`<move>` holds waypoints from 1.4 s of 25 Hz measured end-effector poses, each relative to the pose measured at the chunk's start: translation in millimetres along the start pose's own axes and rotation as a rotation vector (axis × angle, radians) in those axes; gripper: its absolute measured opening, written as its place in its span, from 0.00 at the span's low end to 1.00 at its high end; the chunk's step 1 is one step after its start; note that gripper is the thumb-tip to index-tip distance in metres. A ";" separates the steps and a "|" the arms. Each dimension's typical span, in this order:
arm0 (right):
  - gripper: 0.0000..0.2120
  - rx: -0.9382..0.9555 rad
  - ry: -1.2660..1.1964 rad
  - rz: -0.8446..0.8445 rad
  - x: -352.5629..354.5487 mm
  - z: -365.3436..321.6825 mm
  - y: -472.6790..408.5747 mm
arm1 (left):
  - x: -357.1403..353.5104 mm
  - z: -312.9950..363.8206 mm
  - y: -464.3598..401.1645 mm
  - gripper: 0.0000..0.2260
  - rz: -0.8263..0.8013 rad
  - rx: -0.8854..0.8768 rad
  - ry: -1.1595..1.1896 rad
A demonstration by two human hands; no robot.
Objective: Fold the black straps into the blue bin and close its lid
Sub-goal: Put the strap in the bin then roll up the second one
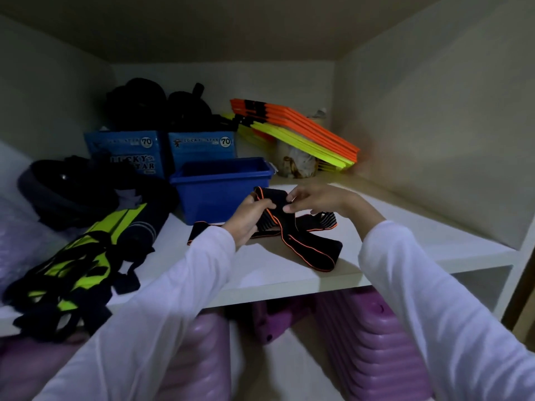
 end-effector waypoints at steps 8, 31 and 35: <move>0.19 -0.110 -0.234 -0.207 -43.0 31.5 -7.0 | 32.7 2.3 9.5 0.21 0.079 -0.011 0.158; 0.19 -0.095 -0.623 0.203 2.9 60.6 5.3 | 142.7 9.6 37.3 0.11 0.396 -0.129 0.464; 0.18 -0.159 -0.986 0.290 1.5 63.0 7.5 | 145.9 5.5 38.7 0.07 0.402 -0.092 0.430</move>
Point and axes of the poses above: each hand's wrist, its own y-axis away from the middle knuckle, its own x-axis out of the back of the hand, z = x × y, the point moved 5 cm from there along -y, towards the middle knuckle, and after that the axes turned 15 degrees about x, right-handed, at the moved point
